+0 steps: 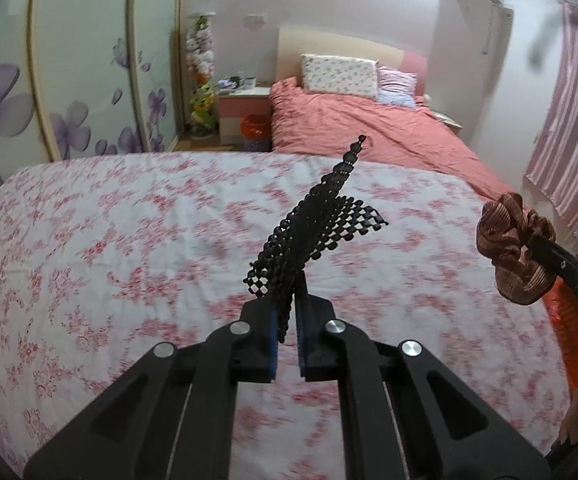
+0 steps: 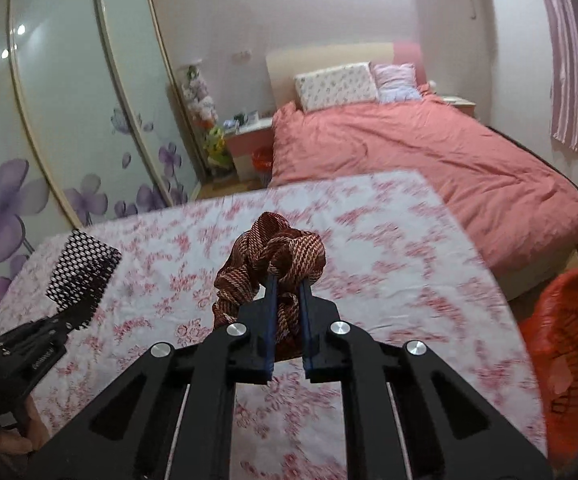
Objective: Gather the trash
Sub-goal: 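Carry the mesh pad and scrunchie over the orange basket and open both tools to drop them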
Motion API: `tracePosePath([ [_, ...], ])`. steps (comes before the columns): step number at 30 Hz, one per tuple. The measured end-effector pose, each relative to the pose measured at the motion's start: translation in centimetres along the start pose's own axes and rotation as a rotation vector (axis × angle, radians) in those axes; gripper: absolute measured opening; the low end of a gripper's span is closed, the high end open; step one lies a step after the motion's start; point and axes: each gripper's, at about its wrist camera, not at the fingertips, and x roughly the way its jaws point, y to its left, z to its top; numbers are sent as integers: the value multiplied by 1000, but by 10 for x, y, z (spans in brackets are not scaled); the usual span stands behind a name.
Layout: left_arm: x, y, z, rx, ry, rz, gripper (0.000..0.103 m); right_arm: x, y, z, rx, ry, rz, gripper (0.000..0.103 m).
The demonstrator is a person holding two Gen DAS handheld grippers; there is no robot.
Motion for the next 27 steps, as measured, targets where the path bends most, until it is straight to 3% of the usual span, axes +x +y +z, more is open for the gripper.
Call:
tracePosePath([
  [13,-46,-87,1,75,-36,-97,8,-83,-51,1,52,-162,-63,10],
  [27,-69,-195,-16,189,-33,-255,8,-120,-124,-11,171,-230,-172,10],
])
